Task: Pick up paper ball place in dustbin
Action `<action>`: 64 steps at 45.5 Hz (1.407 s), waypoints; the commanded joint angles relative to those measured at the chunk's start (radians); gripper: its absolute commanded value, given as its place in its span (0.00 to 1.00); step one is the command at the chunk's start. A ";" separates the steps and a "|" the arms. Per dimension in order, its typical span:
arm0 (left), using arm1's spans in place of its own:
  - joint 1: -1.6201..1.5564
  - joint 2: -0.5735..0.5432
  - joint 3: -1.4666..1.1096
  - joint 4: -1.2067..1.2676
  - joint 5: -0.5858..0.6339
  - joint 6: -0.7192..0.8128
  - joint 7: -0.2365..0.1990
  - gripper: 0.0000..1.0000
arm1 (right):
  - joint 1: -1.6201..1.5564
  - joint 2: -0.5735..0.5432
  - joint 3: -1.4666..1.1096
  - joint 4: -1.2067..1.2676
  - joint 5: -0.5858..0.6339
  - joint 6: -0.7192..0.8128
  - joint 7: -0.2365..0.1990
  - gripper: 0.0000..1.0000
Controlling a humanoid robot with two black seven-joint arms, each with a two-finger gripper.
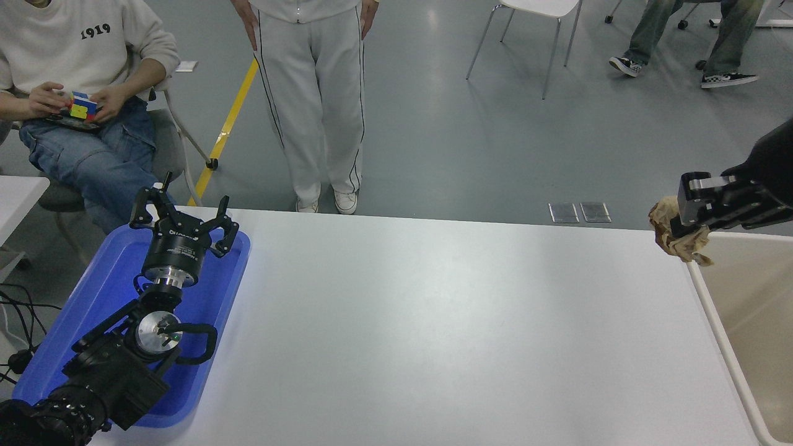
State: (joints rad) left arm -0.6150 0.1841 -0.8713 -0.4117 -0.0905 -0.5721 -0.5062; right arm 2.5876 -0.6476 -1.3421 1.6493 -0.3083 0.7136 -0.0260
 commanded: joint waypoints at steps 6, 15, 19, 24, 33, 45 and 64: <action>0.000 0.000 0.000 0.001 0.000 0.000 0.000 1.00 | 0.017 -0.006 -0.071 -0.005 0.000 0.004 0.000 0.00; 0.001 0.000 0.000 0.002 0.000 0.000 -0.002 1.00 | 0.069 -0.047 -0.212 -0.013 0.000 0.003 0.001 0.00; 0.001 0.000 0.000 0.002 0.000 0.001 -0.002 1.00 | 0.083 -0.067 -0.282 -0.017 0.000 0.003 0.001 0.00; 0.001 0.000 0.000 0.002 -0.001 0.001 -0.002 1.00 | 0.120 -0.082 -0.388 -0.028 0.000 0.001 0.001 0.00; 0.001 0.000 0.000 0.002 0.000 0.001 -0.002 1.00 | 0.167 -0.132 -0.555 -0.069 -0.002 -0.002 0.003 0.00; 0.001 0.000 0.000 0.002 0.000 0.001 -0.002 1.00 | 0.197 -0.228 -0.712 -0.174 -0.005 -0.002 0.005 0.00; 0.001 0.000 0.000 0.002 0.000 0.000 0.000 1.00 | 0.080 -0.277 -0.698 -0.273 -0.008 -0.034 0.001 0.00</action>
State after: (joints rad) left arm -0.6135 0.1841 -0.8713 -0.4095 -0.0915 -0.5706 -0.5074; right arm 2.7496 -0.8936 -2.0565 1.4464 -0.3145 0.7026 -0.0227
